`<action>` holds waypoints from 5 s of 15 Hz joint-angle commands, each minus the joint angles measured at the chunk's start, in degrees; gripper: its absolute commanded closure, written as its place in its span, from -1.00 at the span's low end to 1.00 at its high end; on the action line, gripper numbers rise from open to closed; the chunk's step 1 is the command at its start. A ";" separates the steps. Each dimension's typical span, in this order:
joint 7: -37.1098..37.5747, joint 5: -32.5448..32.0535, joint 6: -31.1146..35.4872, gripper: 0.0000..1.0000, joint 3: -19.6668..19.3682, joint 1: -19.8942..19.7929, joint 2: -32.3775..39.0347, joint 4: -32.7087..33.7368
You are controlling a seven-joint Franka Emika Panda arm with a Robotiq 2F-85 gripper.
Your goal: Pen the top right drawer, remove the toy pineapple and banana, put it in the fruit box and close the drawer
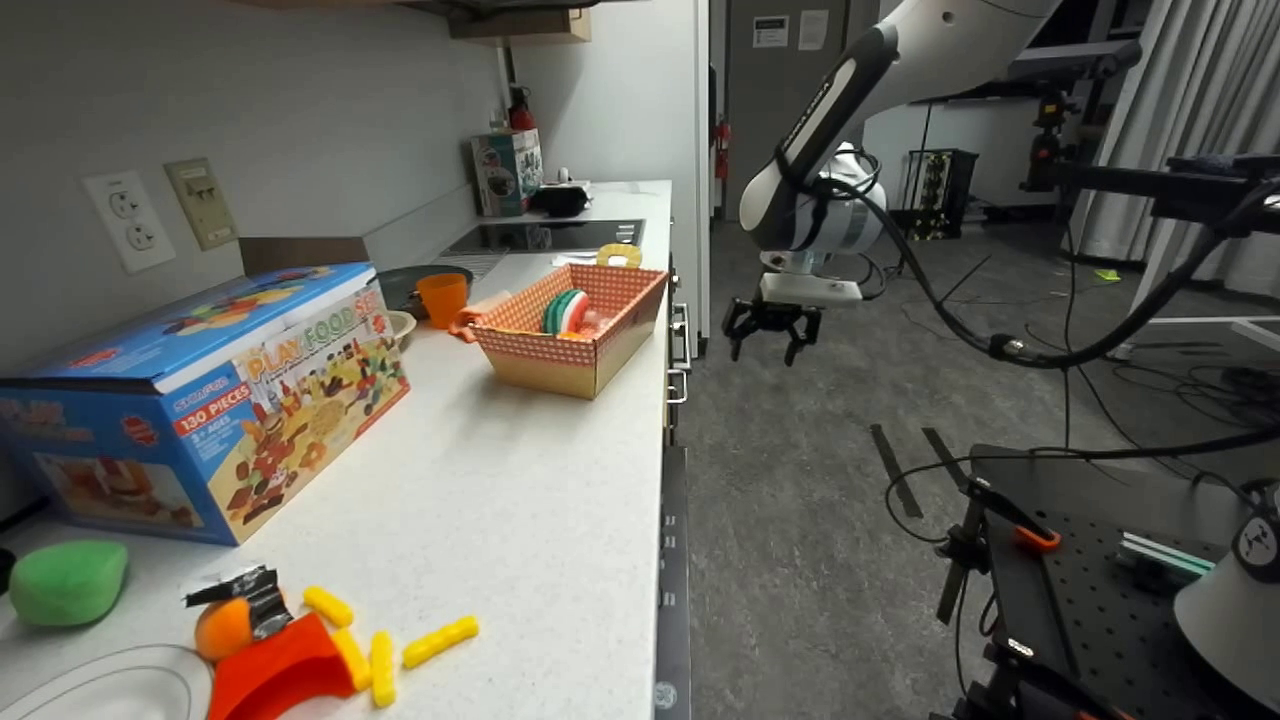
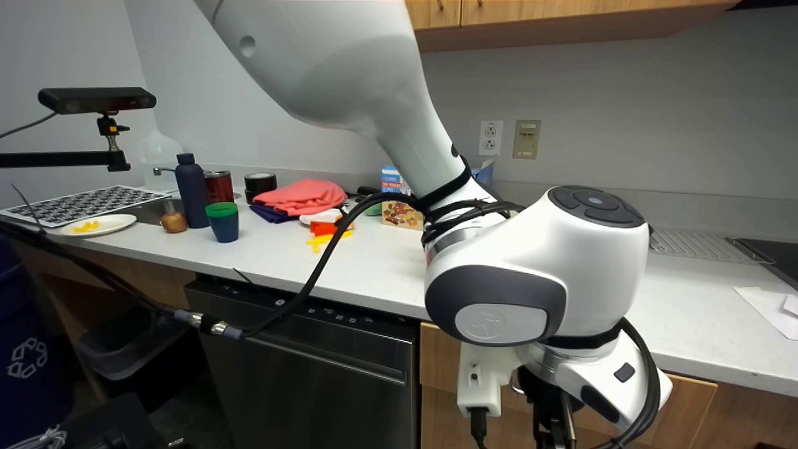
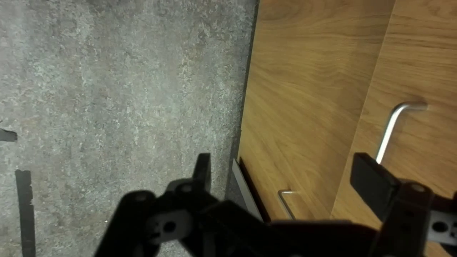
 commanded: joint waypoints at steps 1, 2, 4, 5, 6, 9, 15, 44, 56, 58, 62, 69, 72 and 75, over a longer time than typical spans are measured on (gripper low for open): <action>0.11 0.54 -0.44 -1.00 0.46 -0.14 0.38 0.88; 0.14 0.82 -0.82 -1.00 0.71 -0.24 0.74 1.64; 0.14 0.90 -1.16 -1.00 0.82 -0.38 1.22 2.38; 0.13 0.91 -1.17 -1.00 0.81 -0.45 1.30 2.45; -0.42 1.76 -0.56 -1.00 1.49 -1.02 3.17 4.03; -0.95 3.57 2.17 -1.00 2.80 -2.27 7.24 7.52; -4.77 5.57 2.70 -1.00 7.27 -7.28 12.84 13.33; -5.18 7.61 -4.20 -1.00 5.43 -8.17 21.31 22.00; -11.73 11.42 -4.56 -1.00 3.44 -11.86 8.57 5.74; -15.01 13.50 -3.10 -1.00 4.86 -13.39 6.34 3.69; -25.52 21.25 -0.95 -1.00 10.03 -17.71 1.15 1.54; -37.75 34.81 -4.68 -1.00 8.92 -13.20 -7.03 1.10; -33.07 31.26 -5.31 -1.00 6.00 -8.72 -4.12 3.78; -28.53 27.17 -4.21 -1.00 2.85 -4.14 -0.25 5.95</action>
